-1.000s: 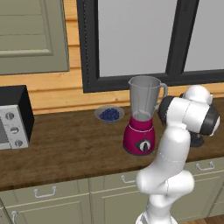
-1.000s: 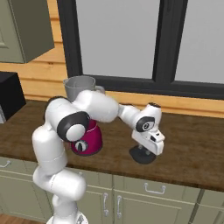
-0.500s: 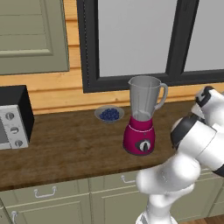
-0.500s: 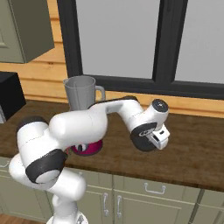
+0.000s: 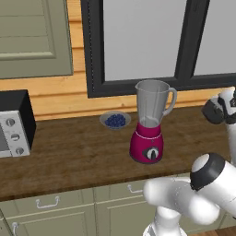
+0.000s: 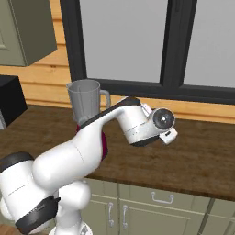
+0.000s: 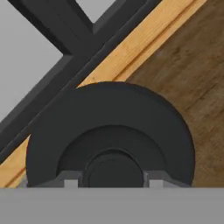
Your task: Close the lid blender by securely placing the lid on top.
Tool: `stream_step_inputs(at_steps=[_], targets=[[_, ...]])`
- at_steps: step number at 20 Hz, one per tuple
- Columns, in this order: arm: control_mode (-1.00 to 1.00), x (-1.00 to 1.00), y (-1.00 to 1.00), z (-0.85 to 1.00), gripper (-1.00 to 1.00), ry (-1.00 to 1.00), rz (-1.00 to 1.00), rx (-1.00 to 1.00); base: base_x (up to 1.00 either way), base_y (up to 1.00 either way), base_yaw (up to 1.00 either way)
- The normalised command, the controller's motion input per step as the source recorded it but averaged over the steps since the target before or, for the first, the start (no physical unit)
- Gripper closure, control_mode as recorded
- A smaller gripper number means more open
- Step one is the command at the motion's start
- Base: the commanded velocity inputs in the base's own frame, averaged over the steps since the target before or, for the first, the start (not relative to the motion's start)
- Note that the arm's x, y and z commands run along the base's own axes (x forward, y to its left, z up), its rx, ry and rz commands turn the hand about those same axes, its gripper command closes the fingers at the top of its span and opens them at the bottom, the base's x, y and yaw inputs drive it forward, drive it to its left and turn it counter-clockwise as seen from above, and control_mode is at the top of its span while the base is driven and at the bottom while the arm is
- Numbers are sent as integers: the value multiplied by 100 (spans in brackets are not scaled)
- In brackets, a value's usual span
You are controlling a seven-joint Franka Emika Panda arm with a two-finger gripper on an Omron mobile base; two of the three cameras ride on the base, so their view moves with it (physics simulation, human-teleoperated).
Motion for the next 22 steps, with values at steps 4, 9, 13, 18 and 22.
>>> stream_step_inputs(at_steps=[4, 9, 13, 18, 22], targets=[[-100, 0, 4, 100, 100, -31, 0, 0, 0, 0, 0], [-100, 12, 13, 100, 100, -10, 0, 1, 0, 0, 0], [-100, 23, 46, 100, 100, 0, 0, 0, 0, 0, 0], [-100, 40, 75, 100, 100, 22, 0, 0, 0, 0, 0], [-100, 32, 98, 96, 100, 42, 0, 0, 0, 0, 0]])
